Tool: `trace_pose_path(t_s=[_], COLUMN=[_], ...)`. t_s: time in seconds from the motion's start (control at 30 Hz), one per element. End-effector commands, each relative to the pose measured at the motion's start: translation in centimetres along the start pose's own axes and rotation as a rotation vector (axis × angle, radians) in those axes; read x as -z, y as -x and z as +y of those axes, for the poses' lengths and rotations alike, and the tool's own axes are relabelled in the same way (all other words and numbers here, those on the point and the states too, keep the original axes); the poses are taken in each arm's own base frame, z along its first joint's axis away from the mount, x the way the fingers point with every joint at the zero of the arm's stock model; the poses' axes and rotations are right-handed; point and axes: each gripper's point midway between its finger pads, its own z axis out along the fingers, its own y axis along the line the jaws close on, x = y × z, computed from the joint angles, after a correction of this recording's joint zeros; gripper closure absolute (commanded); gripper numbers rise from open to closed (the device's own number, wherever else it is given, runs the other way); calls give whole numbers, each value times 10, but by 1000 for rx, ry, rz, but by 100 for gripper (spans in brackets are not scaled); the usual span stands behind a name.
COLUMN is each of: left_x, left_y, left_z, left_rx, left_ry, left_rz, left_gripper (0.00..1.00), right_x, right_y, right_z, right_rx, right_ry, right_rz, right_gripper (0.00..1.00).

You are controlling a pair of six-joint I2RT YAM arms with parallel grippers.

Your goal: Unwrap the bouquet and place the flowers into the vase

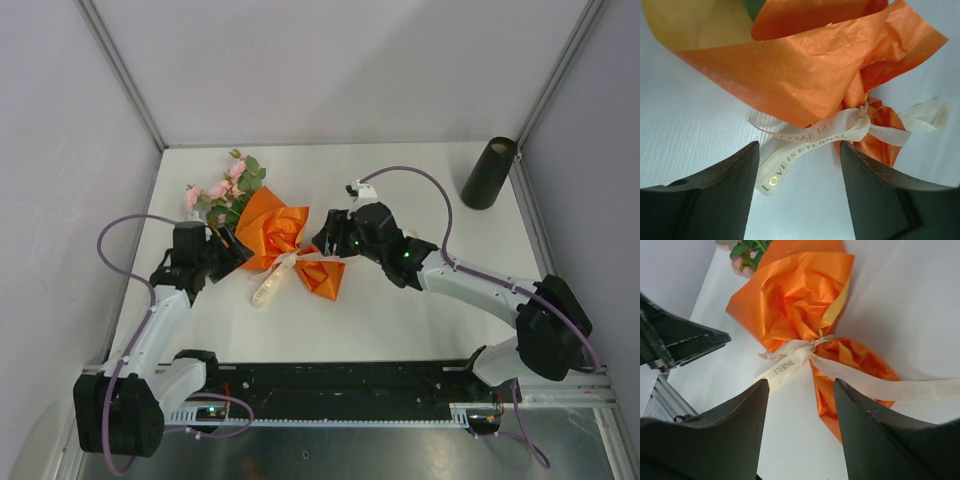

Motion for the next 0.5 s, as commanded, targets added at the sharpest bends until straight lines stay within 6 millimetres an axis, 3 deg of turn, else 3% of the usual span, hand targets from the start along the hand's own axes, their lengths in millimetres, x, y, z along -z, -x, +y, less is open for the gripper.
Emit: trace_pose_path(t_s=[0.0, 0.33, 0.47], left_x=[-7, -39, -50], left_y=[-2, -24, -34], left_z=[8, 5, -7], left_rx=[-26, -69, -110], left_ry=[13, -3, -47], left_rz=[3, 60, 83], left_gripper=[29, 29, 29], right_x=[-2, 0, 4], right_y=[26, 18, 17], right_z=[34, 32, 28], right_rx=[-7, 17, 35], right_ry=[77, 57, 41], right_rz=[-78, -55, -49], right_gripper=[39, 40, 40])
